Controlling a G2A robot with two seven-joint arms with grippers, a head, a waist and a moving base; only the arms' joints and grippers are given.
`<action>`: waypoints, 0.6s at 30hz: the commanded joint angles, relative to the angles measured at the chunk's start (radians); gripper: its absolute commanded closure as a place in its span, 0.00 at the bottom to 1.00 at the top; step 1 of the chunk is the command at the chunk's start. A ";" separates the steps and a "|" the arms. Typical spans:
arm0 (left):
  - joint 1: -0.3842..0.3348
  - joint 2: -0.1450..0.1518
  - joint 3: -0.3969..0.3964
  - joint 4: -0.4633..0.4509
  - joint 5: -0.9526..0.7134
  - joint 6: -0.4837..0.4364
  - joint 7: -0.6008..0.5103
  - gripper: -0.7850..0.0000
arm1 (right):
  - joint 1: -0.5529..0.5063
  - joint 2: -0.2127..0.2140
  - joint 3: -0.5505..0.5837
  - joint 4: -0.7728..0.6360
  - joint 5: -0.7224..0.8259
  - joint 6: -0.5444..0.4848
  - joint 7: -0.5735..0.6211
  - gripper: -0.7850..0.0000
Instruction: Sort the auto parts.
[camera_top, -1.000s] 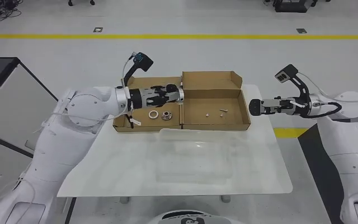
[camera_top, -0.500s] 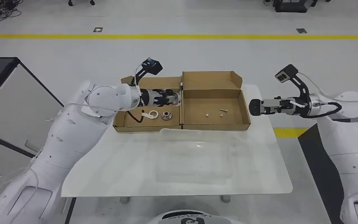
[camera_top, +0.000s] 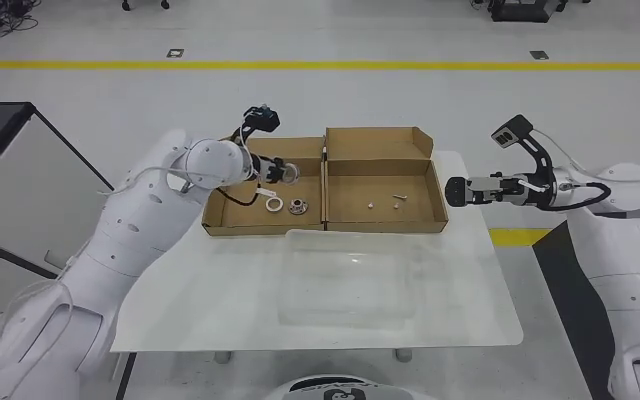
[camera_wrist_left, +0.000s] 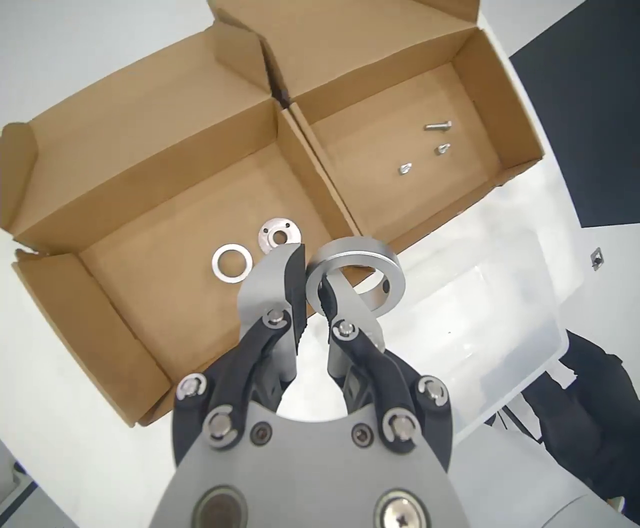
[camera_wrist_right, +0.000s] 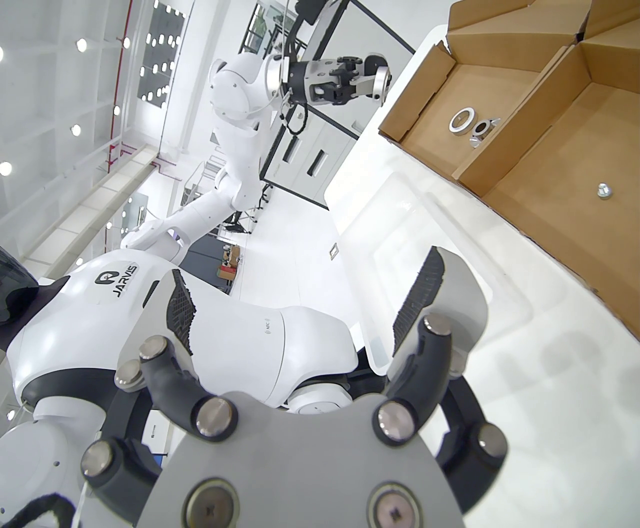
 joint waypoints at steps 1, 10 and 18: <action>0.001 0.001 -0.002 0.016 0.011 0.002 -0.011 1.00 | 0.000 0.000 0.000 0.000 0.000 0.000 0.000 0.00; 0.014 0.000 -0.001 0.028 0.004 -0.009 -0.029 1.00 | 0.000 0.000 0.000 0.000 0.000 0.000 0.000 0.00; 0.015 -0.012 0.026 0.078 0.048 0.070 -0.014 1.00 | 0.000 0.000 0.000 0.000 0.000 0.000 0.000 0.00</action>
